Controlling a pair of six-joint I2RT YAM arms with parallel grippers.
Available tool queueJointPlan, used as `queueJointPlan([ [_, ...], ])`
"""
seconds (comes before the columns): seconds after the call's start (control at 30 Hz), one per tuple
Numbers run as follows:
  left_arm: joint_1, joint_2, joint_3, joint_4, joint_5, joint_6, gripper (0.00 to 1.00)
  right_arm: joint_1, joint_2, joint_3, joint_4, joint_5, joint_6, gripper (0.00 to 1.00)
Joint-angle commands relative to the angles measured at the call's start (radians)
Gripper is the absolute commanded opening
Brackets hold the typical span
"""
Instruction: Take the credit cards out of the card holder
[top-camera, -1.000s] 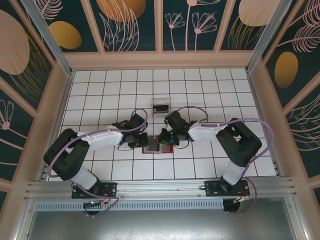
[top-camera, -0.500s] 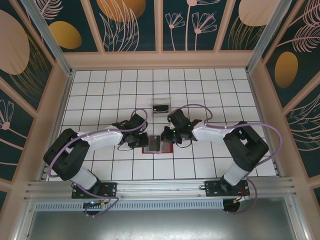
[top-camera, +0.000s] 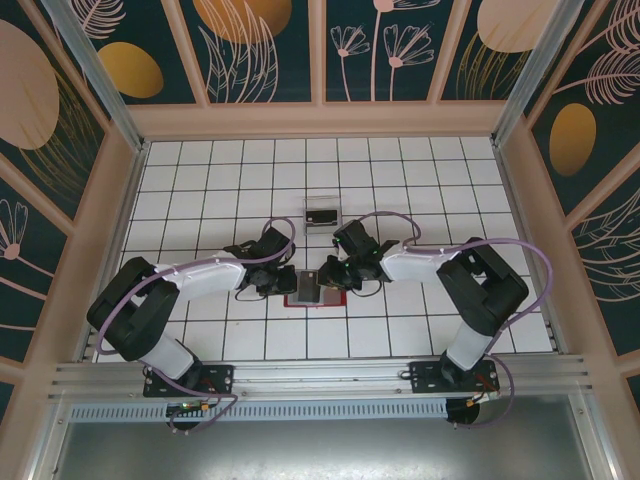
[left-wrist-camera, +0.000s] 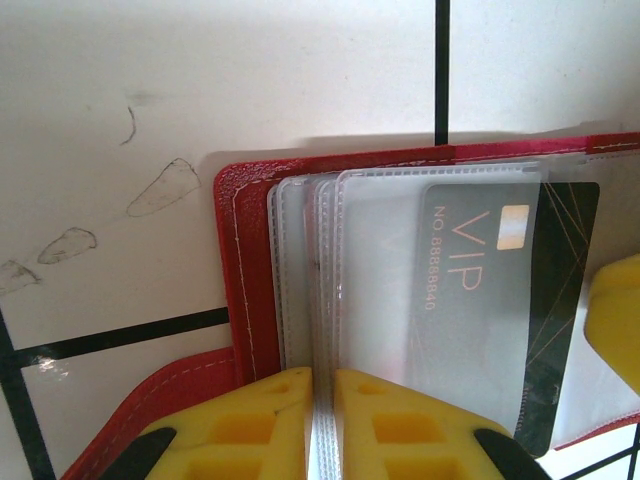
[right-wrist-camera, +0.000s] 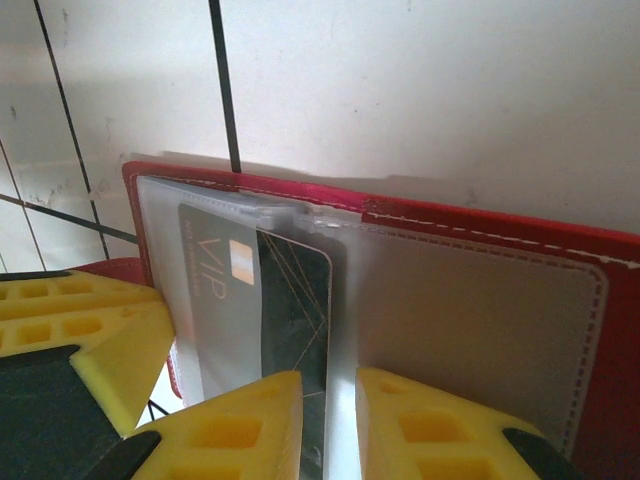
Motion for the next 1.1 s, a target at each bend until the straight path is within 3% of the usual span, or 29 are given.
queueJointPlan([
  [0.0, -0.001, 0.045, -0.016, -0.058, -0.051, 0.017, 0.16, 0.006, 0.023, -0.007, 0.033, -0.018, 0.006, 0.22],
  [0.67, -0.001, 0.041, -0.009, -0.062, -0.053, 0.019, 0.16, 0.012, 0.054, 0.008, 0.057, -0.033, 0.007, 0.21],
  [1.07, -0.002, 0.038, -0.002, -0.074, -0.055, 0.021, 0.16, 0.012, 0.024, 0.005, 0.056, -0.021, 0.001, 0.10],
])
